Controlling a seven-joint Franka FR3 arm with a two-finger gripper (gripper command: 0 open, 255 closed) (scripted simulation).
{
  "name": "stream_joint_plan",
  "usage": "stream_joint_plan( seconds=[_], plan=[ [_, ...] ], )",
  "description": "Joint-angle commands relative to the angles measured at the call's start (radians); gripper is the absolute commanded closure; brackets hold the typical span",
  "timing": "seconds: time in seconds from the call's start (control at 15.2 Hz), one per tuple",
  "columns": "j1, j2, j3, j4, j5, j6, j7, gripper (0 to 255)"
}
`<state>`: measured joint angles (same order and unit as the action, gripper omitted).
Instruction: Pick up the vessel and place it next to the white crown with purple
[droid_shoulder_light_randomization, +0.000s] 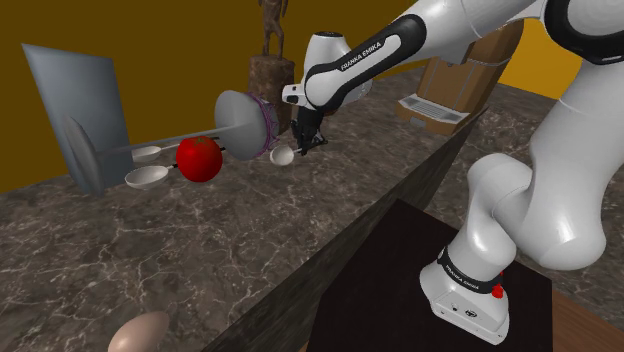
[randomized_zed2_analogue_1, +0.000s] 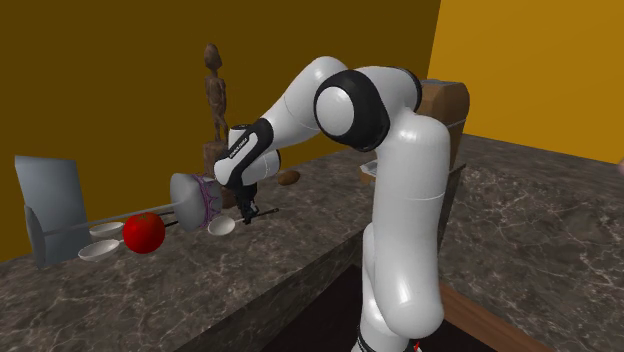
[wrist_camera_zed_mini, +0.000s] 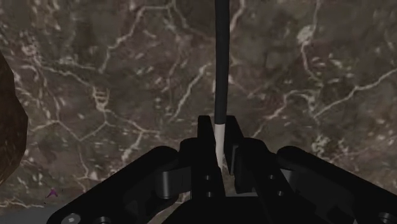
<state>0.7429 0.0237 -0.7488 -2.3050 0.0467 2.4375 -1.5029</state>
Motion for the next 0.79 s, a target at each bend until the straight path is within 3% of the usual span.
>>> stream_joint_plan(
  seconds=[0.0, 0.33, 0.59, 0.73],
  plan=[
    [0.0, 0.0, 0.0, 0.0, 0.0, 0.0, 0.0, 0],
    [0.0, 0.0, 0.0, 0.0, 0.0, 0.0, 0.0, 0],
    [0.0, -0.12, 0.008, 0.036, -0.117, -0.125, 0.084, 0],
    [-0.001, -0.12, 0.009, 0.036, -0.117, -0.125, 0.084, 0]
  ],
)
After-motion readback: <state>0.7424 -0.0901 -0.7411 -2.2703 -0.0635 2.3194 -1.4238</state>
